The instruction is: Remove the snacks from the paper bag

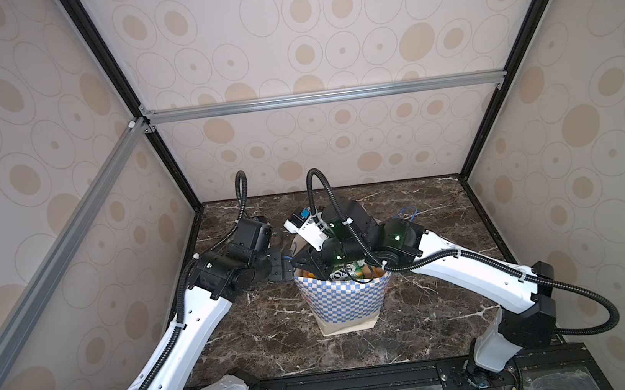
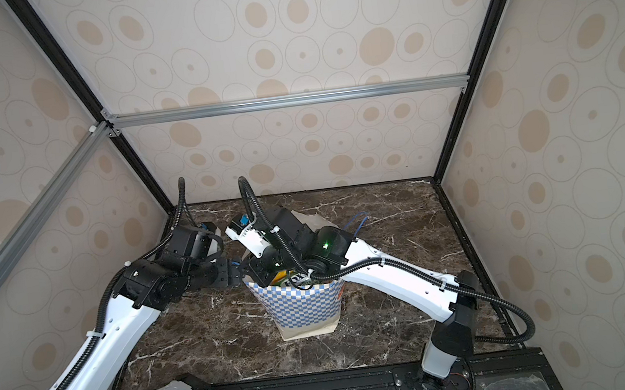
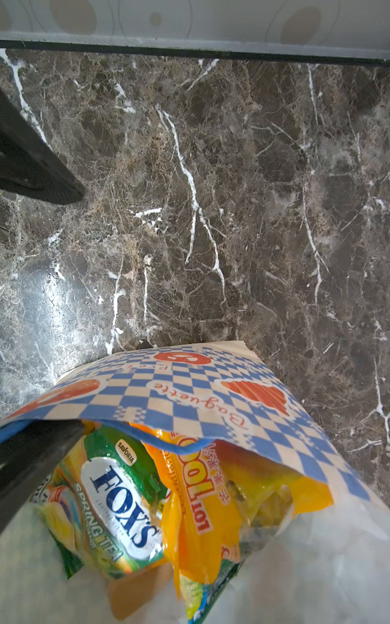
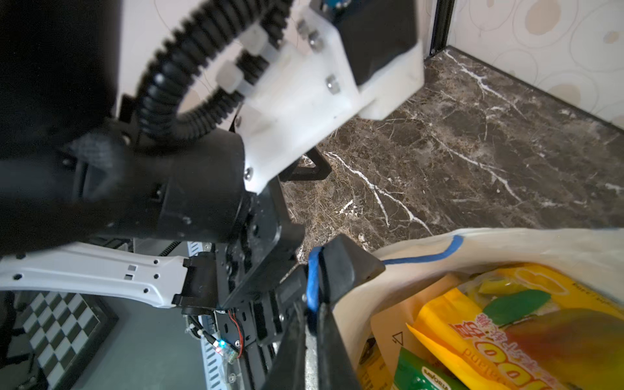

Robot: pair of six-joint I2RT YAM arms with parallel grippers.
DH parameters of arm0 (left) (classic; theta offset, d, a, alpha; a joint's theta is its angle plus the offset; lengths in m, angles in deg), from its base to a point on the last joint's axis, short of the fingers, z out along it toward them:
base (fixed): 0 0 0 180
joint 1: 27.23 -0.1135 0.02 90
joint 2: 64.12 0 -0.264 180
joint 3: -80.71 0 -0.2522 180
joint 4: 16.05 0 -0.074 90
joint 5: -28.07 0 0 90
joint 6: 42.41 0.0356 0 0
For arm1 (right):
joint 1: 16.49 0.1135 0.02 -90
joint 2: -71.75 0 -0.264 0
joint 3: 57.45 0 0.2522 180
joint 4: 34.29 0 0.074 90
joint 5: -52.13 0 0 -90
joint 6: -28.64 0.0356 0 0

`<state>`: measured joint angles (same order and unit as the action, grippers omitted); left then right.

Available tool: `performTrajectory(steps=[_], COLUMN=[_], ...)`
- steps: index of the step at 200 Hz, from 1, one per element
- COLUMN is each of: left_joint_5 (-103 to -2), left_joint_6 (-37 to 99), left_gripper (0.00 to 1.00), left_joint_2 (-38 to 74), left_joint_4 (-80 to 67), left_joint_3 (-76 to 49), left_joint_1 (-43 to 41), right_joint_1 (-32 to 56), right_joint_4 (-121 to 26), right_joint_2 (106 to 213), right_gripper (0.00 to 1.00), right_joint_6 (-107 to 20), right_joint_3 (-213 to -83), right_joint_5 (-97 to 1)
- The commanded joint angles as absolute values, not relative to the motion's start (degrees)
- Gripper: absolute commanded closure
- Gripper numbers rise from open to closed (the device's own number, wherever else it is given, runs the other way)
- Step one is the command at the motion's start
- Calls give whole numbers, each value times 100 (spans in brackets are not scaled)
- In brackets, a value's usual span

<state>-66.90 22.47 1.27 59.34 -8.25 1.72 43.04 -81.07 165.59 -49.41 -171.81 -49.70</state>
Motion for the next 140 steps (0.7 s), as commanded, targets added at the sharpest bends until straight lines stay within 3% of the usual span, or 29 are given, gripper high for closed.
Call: performTrajectory(steps=[1, 35, 84, 114, 140], left_joint_5=[-6453, -5739, -5857, -5159, -5440], left_joint_6=[2416, 2754, 3007, 3338, 3453], left_gripper=[2, 2, 2, 2, 2], left_joint_2=[-2, -66, -93, -148, -101], left_joint_4=[5682, 5301, 5515, 5224, 5395], left_joint_3=[-481, -419, -234, -178, -362], left_joint_1=[140, 116, 116, 116, 115], right_joint_1=[4257, 4154, 3981, 3864, 3837], right_joint_4=[-8133, -8373, -8499, -8462, -8444], right_joint_2=[16566, 16737, 16986, 17200, 17419], right_gripper=[95, 100, 100, 100, 100], right_joint_6=[-5171, -5530, -6260, -6557, -6459], right_joint_3=[-17137, -17497, -18145, -18438, -18939], right_joint_5=[-4587, -4207, -3474, -3766, -4283])
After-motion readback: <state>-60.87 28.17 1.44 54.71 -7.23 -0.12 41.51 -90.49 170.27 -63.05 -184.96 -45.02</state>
